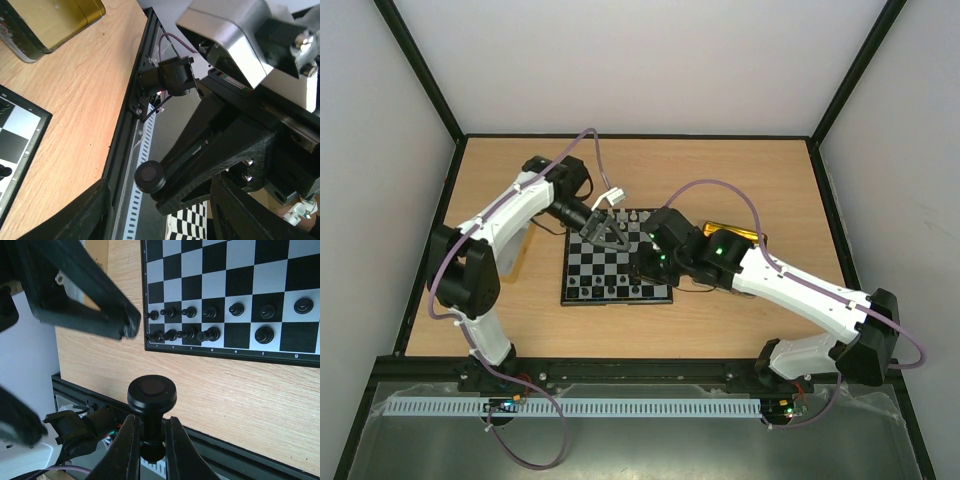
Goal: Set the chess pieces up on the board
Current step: Adjust the chess piece.
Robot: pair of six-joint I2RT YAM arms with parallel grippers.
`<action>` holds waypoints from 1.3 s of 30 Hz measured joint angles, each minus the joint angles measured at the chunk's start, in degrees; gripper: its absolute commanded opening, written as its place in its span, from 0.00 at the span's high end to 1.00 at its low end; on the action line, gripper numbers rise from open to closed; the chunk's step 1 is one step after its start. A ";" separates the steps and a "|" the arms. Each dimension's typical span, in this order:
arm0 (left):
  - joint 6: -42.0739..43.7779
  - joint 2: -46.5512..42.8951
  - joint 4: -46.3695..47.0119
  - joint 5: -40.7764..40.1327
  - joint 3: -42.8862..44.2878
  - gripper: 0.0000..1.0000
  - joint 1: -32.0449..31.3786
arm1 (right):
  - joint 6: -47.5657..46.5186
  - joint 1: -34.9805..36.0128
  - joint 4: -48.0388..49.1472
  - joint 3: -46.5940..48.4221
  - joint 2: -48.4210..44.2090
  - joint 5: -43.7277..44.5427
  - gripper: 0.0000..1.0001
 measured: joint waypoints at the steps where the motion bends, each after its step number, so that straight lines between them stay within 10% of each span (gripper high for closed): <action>1: -0.02 -0.15 0.00 -0.09 -0.04 0.47 -0.48 | -0.13 -0.22 -0.02 0.00 -0.02 -0.02 0.98; 39: -0.09 1.27 0.00 -0.74 -0.15 0.60 -2.54 | -2.47 -1.73 -0.13 1.05 0.61 -0.87 0.98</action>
